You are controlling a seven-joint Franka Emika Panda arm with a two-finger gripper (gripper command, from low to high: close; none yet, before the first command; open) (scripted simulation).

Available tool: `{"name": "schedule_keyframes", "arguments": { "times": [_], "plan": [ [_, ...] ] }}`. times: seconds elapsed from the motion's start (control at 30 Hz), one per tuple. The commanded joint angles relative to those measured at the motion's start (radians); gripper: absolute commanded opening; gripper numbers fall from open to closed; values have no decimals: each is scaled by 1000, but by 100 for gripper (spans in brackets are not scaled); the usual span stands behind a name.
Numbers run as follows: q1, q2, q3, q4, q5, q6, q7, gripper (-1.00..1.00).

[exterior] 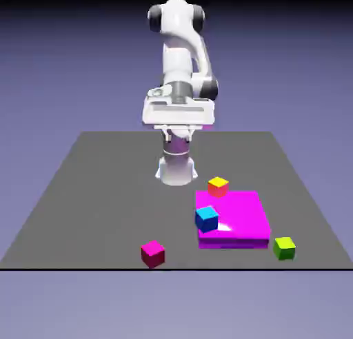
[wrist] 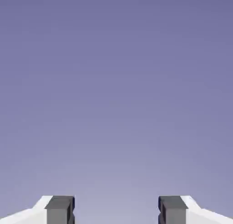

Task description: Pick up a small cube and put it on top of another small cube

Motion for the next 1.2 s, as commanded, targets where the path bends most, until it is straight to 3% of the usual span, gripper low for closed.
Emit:
{"name": "schedule_keyframes", "arguments": {
  "times": [0.0,1.03,1.17],
  "plan": [
    [13,28,-17,13,26,-10,-44,0],
    [431,902,-541,419,843,-313,-1392,0],
    [393,982,-489,462,938,-295,-1470,0]
  ]
}}
